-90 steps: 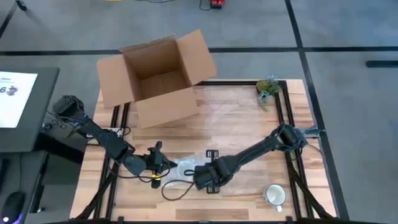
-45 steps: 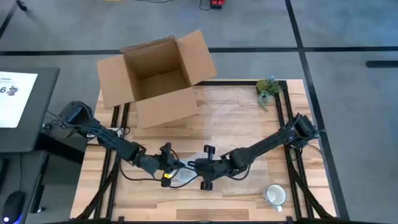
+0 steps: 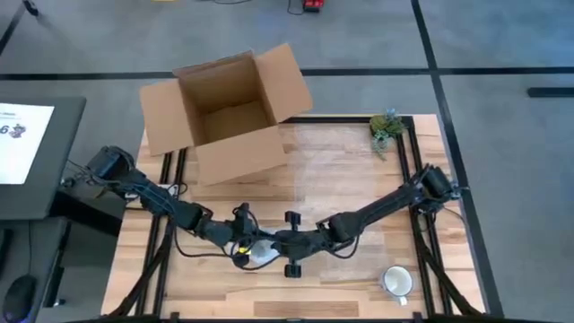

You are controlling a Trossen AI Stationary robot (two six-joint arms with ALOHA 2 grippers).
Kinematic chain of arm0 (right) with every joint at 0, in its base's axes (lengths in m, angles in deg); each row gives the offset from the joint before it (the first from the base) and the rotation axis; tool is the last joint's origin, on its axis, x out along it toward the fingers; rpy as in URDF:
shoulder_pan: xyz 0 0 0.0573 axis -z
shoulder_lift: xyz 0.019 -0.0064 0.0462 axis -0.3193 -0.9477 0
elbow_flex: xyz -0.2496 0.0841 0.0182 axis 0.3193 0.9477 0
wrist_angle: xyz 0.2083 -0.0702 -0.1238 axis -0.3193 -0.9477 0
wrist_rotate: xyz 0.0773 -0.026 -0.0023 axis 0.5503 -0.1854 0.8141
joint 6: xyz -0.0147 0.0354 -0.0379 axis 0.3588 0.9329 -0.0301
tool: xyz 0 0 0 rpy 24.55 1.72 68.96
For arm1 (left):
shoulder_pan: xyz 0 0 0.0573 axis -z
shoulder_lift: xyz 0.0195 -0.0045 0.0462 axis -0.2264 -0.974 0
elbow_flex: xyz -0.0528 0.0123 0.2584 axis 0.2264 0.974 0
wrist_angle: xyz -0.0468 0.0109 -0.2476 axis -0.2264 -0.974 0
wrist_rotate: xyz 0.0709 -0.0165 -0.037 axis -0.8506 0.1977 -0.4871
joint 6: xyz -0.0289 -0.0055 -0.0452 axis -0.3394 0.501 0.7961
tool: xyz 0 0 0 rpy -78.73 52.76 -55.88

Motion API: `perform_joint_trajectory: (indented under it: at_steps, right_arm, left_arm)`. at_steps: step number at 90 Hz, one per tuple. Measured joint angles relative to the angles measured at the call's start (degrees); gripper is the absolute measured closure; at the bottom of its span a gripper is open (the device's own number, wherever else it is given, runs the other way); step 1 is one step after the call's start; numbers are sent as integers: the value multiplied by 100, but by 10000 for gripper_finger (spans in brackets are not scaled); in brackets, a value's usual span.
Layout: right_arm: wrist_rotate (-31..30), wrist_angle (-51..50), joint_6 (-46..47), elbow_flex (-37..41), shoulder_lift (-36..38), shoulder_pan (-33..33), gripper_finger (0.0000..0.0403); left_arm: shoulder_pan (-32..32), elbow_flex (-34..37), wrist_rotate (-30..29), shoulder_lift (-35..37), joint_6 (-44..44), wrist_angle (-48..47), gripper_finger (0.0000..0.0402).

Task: Wrap mug
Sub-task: Wrap the green patterned mug with the bubble wrap

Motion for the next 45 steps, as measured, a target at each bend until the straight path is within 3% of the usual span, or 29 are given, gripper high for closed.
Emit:
perform_joint_trajectory:
  at_steps: [31,45]
  right_arm:
    - [36,-480,497,72,0,65,403]
    - [37,-492,513,72,0,63,403]
  left_arm:
    - [351,-616,-30,485,-433,-902,402]
    - [456,-769,-32,443,-580,-679,402]
